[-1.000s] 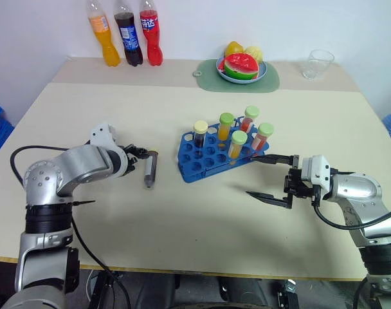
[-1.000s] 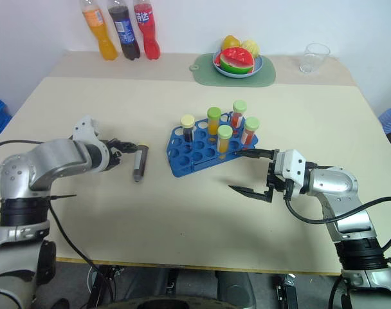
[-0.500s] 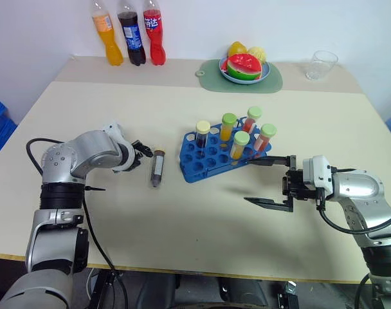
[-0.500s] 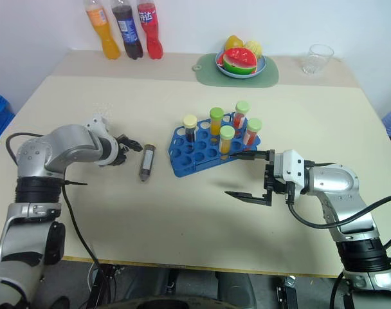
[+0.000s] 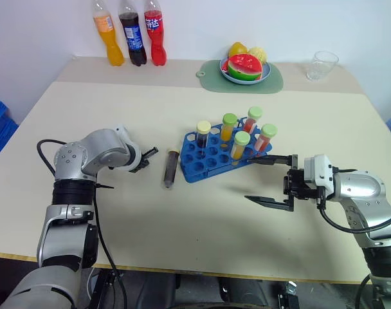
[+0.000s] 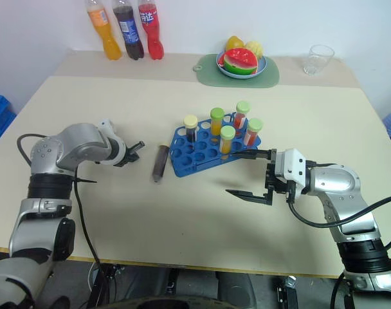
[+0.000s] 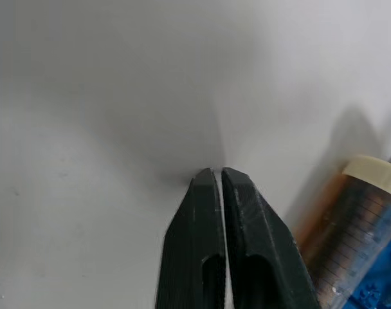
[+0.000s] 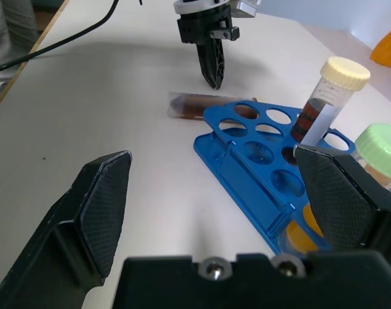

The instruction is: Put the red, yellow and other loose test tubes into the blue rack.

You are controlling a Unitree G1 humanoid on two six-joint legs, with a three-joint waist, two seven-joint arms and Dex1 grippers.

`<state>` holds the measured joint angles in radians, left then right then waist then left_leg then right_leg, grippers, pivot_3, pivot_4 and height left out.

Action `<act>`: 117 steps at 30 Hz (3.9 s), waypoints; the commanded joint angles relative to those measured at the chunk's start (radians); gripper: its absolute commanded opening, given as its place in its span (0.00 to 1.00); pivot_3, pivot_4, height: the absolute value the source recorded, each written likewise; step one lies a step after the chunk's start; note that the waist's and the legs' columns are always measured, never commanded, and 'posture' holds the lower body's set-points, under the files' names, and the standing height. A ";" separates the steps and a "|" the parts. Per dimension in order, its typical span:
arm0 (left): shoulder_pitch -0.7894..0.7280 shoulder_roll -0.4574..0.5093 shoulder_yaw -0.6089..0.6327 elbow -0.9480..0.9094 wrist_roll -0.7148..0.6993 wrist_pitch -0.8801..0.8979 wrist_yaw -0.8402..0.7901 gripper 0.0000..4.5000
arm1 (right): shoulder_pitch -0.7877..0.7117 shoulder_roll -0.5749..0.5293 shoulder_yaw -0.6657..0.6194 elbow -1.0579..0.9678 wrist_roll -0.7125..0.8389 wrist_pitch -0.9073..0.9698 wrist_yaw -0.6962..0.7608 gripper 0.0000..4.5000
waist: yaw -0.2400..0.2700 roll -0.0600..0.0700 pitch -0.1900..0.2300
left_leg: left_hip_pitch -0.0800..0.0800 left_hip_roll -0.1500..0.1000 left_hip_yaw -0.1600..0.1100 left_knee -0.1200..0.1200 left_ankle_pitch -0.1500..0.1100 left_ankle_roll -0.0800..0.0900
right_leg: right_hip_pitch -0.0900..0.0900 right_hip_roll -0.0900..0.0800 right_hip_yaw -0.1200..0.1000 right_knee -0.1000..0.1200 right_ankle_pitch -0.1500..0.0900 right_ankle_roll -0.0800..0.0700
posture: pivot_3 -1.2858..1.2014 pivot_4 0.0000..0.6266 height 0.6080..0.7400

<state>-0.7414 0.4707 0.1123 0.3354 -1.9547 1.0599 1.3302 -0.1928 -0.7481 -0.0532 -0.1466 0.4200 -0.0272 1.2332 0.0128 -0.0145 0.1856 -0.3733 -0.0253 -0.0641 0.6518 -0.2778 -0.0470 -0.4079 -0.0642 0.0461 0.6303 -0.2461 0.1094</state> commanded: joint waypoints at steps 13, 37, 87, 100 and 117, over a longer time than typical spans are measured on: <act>0.102 0.131 0.014 -0.254 -0.018 0.060 -0.222 0.01 | -0.083 0.004 0.001 0.084 -0.017 -0.033 0.011 1.00 | -0.001 -0.001 0.000 | -0.001 0.001 0.001 -0.001 0.000 0.000 | -0.001 0.000 0.000 0.000 0.000 0.000 | 0.52 0.24 1.00; 0.001 0.022 -0.101 -0.157 0.237 0.088 -0.480 0.64 | -0.001 -0.063 -0.071 -0.034 0.008 0.052 -0.033 1.00 | -0.001 -0.001 0.001 | -0.001 0.001 0.000 -0.001 -0.001 0.002 | -0.001 0.001 0.000 -0.001 0.000 0.000 | 0.52 0.24 1.00; 0.278 0.007 -0.199 -0.649 1.408 -0.855 -1.891 0.17 | 0.201 -0.051 -0.175 -0.139 0.039 0.106 -0.163 1.00 | -0.001 -0.001 0.001 | -0.001 0.001 0.004 -0.002 -0.004 0.007 | 0.001 0.001 0.002 -0.007 -0.003 -0.004 | 0.52 0.24 1.00; 0.332 -0.289 -0.337 -0.182 1.611 -1.425 -2.240 0.17 | 0.416 -0.099 -0.376 -0.283 0.084 0.200 -0.177 1.00 | 0.000 -0.001 0.001 | -0.002 0.002 0.004 -0.001 -0.007 0.013 | 0.003 0.002 0.002 -0.012 0.000 0.000 | 0.52 0.24 1.00; 0.315 -0.371 -0.321 -0.008 1.768 -1.610 -2.131 0.17 | 0.518 -0.089 -0.455 -0.360 0.110 0.238 -0.181 1.00 | 0.000 0.000 0.000 | -0.001 0.002 0.004 0.001 -0.007 0.013 | 0.005 0.002 0.002 -0.012 0.001 0.003 | 0.52 0.24 1.00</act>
<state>-0.4406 0.1001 -0.2120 0.3217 -0.2039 -0.5384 -0.8152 0.3313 -0.8341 -0.4838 -0.4738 0.5092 0.2117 1.0566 0.0130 -0.0150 0.1858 -0.3740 -0.0228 -0.0602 0.6524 -0.2850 -0.0336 -0.4032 -0.0621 0.0480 0.6187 -0.2447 0.1127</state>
